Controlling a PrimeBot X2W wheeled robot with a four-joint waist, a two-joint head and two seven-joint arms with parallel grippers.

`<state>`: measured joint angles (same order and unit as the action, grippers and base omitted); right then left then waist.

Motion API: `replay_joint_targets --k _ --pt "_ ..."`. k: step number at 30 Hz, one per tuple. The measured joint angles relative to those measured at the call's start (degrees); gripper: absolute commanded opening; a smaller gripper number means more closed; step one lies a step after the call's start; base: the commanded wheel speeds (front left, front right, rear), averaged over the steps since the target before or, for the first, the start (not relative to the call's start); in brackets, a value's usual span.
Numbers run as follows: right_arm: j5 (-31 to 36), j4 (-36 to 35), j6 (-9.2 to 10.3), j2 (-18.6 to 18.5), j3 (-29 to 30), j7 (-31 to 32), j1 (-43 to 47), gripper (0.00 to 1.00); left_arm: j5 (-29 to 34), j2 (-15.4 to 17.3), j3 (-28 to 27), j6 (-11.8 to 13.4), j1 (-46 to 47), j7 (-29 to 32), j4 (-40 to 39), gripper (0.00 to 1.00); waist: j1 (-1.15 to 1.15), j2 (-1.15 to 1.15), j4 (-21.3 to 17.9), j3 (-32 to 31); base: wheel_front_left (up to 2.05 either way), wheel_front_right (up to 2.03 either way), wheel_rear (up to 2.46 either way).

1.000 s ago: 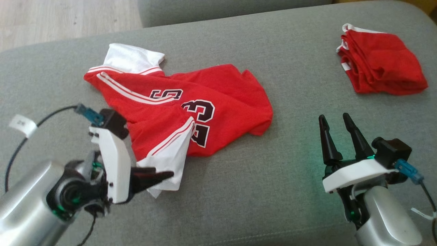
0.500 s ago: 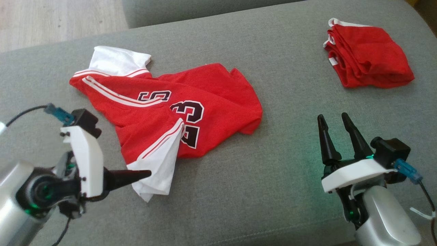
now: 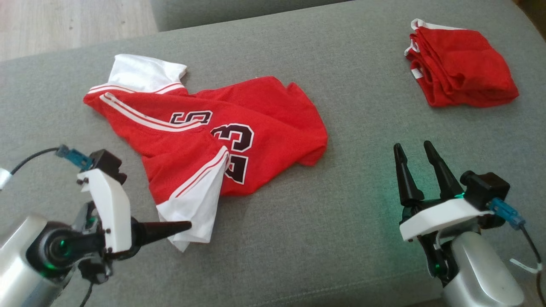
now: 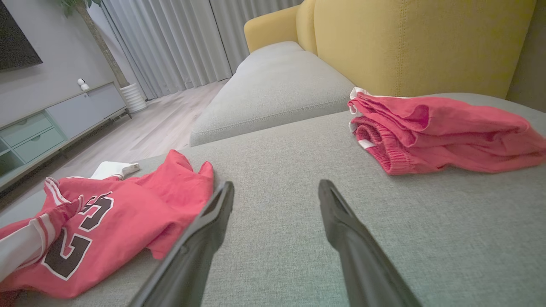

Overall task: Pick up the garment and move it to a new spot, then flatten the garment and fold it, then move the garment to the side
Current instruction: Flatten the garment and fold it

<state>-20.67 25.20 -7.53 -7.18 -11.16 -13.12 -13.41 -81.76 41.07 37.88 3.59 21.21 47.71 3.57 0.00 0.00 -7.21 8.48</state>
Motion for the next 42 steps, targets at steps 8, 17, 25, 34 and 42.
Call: replay_joint_targets --k 8,17,25,34,42 --pt "-0.1 0.3 0.00 0.0 -0.5 0.0 0.0 1.00 -1.1 -3.0 -0.8 -1.3 0.8 -1.0 4.1 1.00 0.00 0.00 -0.5 0.4 0.00 0.00 0.00" --pt "-0.3 1.0 0.00 0.0 -0.3 0.0 0.0 1.00 -1.1 -4.5 -1.5 -3.5 3.6 -2.0 5.4 0.00 0.00 0.00 0.3 0.0 0.00 0.00 0.00" --pt "-0.5 1.5 0.00 -0.2 0.3 -0.1 0.1 1.00 -2.1 -4.8 -3.5 -4.0 3.7 -3.2 2.4 0.00 0.00 0.00 3.7 -2.1 0.00 0.00 0.00" --pt "-0.5 1.3 0.00 -0.2 0.4 0.1 0.5 1.00 -7.0 -3.3 -11.6 -1.0 -3.0 -11.9 4.6 0.00 0.00 0.00 7.9 -3.8 0.00 0.00 0.00" --pt "-0.5 0.4 0.00 -0.7 0.3 1.2 1.4 1.00 -11.6 -4.9 -18.1 0.0 -11.0 -19.5 12.7 0.00 0.00 0.00 9.2 -3.7 0.00 0.00 0.00"
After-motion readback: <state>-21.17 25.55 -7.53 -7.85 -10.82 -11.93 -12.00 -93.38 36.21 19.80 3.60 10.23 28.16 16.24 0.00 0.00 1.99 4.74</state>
